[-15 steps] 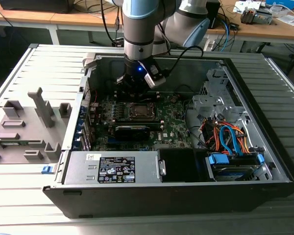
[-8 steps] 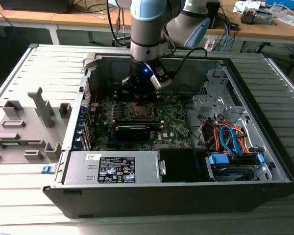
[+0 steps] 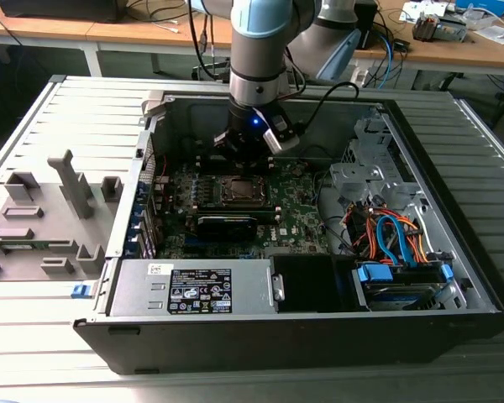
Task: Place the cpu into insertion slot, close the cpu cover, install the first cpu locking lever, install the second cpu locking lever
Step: 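Install the first cpu locking lever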
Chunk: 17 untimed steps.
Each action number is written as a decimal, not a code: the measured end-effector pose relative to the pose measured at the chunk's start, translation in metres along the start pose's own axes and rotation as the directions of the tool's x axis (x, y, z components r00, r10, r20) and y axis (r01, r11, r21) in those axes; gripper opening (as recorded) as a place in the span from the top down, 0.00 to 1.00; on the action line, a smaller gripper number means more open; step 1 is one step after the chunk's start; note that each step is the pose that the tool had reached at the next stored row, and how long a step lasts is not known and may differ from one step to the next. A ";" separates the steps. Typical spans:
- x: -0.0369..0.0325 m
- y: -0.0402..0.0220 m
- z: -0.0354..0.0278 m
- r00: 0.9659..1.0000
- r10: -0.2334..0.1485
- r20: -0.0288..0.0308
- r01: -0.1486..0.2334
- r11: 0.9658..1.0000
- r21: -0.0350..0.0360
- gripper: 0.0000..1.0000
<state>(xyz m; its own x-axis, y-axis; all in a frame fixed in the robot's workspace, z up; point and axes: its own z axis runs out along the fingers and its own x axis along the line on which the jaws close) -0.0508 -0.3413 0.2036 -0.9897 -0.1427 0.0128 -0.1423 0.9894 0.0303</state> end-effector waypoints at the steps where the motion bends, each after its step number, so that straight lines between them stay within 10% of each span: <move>1: -0.0008 -0.0001 0.0000 1.000 0.000 0.000 0.000 1.000 0.000 0.89; 17: -0.0154 -0.0019 -0.0003 1.000 0.000 0.001 0.000 0.999 -0.034 0.89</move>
<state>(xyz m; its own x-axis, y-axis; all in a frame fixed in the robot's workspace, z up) -0.0353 -0.3410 0.2036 -0.9896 -0.1431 0.0120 -0.1420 0.9877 0.0646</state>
